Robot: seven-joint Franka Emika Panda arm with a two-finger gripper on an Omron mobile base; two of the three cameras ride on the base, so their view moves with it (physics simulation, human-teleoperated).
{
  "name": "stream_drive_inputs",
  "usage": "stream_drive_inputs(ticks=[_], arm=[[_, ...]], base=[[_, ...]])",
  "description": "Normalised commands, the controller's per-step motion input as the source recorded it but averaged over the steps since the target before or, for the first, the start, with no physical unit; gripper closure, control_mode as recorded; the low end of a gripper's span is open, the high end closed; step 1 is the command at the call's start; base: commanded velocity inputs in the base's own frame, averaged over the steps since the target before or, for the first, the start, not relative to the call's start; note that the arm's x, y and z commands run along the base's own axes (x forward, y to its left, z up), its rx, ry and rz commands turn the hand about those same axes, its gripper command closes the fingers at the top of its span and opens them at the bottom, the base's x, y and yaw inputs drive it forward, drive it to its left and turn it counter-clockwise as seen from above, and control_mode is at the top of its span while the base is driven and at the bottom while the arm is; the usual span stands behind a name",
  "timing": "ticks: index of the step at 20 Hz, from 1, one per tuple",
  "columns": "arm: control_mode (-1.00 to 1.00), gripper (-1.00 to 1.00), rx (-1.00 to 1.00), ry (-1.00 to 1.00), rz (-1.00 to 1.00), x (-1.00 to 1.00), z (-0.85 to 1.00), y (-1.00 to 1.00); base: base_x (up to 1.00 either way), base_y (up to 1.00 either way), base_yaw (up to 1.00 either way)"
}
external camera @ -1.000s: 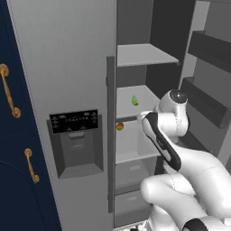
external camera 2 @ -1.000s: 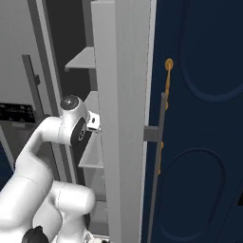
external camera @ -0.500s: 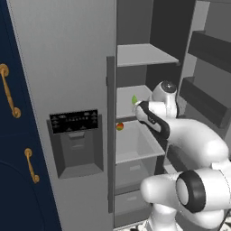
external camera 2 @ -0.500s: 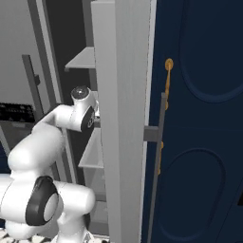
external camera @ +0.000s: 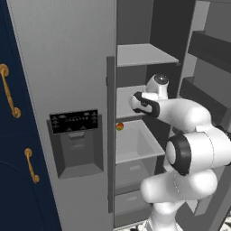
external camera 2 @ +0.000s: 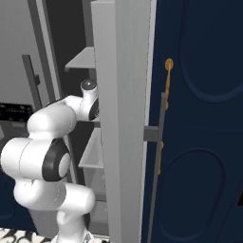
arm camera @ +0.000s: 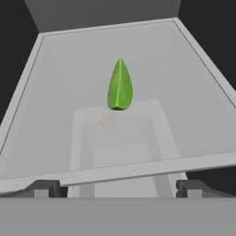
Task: Grab a lemon wedge from the fridge and one ice cube from the ice bowl, and put them in the glass of lemonade.
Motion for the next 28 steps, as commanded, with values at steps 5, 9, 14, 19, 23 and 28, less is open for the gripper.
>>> stream_drive_inputs(ticks=[5, 9, 14, 19, 23, 28], arm=[[-1.0, -1.0, 0.0, 0.0, 0.0, 0.61, 0.0, 0.0], [-1.0, -1.0, 0.0, 0.08, 0.0, 0.64, -0.15, 0.0], [-1.0, -1.0, 0.0, 0.14, 0.0, 0.66, -0.28, 0.0], [-1.0, -1.0, 0.0, 0.1, 0.0, 0.66, -0.26, 0.0], [-1.0, -1.0, -0.02, 0.04, 0.0, 0.21, -0.59, 0.0], [-1.0, 1.0, -0.07, 0.0, 0.0, -0.01, -0.69, 0.0]], base=[[0.0, 0.0, 0.0], [0.0, 0.0, 0.0], [0.0, 0.0, 0.0], [0.0, 0.0, 0.0], [0.0, 0.0, 0.0], [0.0, 0.0, 0.0]])
